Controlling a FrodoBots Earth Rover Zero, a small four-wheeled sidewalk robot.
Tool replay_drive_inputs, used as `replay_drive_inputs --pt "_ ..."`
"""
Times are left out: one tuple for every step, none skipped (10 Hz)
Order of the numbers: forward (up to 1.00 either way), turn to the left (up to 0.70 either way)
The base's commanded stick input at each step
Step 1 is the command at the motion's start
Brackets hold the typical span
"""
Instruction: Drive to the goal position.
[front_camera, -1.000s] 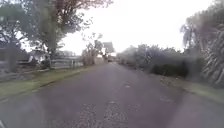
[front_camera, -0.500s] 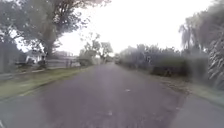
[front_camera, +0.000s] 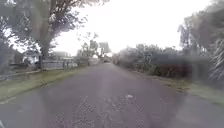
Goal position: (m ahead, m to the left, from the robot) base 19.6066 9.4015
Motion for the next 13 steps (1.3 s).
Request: replay_drive_inputs --pt "0.70 -0.14" --pt "0.70 -0.14" --pt "0.70 -0.14" --pt "0.70 -0.14" --pt "0.70 -0.14" --pt "0.70 -0.14" --pt "0.70 0.00" --pt "0.70 0.00" --pt "0.70 0.00" --pt "0.70 0.00" --pt "0.70 0.00" --pt "0.70 0.00" --pt "0.70 0.00"
